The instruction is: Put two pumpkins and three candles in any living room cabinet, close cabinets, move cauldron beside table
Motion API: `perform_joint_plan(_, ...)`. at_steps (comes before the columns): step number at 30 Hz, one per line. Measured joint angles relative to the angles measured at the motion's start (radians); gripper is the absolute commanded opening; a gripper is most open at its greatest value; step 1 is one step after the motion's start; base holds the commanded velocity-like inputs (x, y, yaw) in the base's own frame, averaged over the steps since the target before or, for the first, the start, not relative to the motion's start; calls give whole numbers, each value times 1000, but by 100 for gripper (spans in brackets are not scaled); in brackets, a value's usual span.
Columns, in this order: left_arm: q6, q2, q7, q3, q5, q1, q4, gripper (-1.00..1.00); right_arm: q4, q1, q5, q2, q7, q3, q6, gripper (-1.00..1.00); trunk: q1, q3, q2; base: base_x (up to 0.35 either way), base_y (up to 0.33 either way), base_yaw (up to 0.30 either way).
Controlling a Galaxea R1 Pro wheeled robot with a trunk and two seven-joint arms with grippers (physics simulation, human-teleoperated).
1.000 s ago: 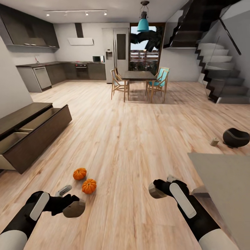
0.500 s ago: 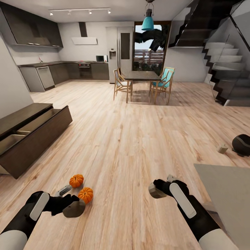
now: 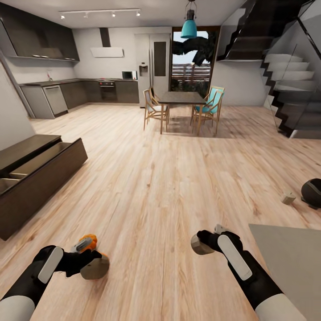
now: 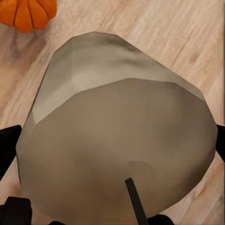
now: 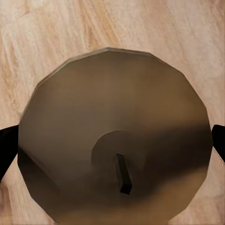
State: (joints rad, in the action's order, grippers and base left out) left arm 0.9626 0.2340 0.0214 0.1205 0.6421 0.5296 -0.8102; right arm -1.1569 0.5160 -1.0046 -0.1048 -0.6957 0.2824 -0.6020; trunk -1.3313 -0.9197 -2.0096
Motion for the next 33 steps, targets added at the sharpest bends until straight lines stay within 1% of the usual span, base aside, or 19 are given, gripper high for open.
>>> perform_joint_plan(9, 0, 1, 0, 1, 0, -1, 0, -100, 0, 0, 0, 0, 6, 0, 0, -100, 0, 0, 0, 260, -131, -35)
perform_joint_plan(13, 1, 9, 0, 1, 5, 0, 0, -100, 0, 0, 0, 0, 6, 0, 0, -100, 0, 0, 0, 260, -84, -40)
perform_joint_plan(33, 1, 13, 0, 2, 9, 0, 0, -100, 0, 0, 0, 0, 7, 0, 0, -100, 0, 0, 0, 263, -4, -2)
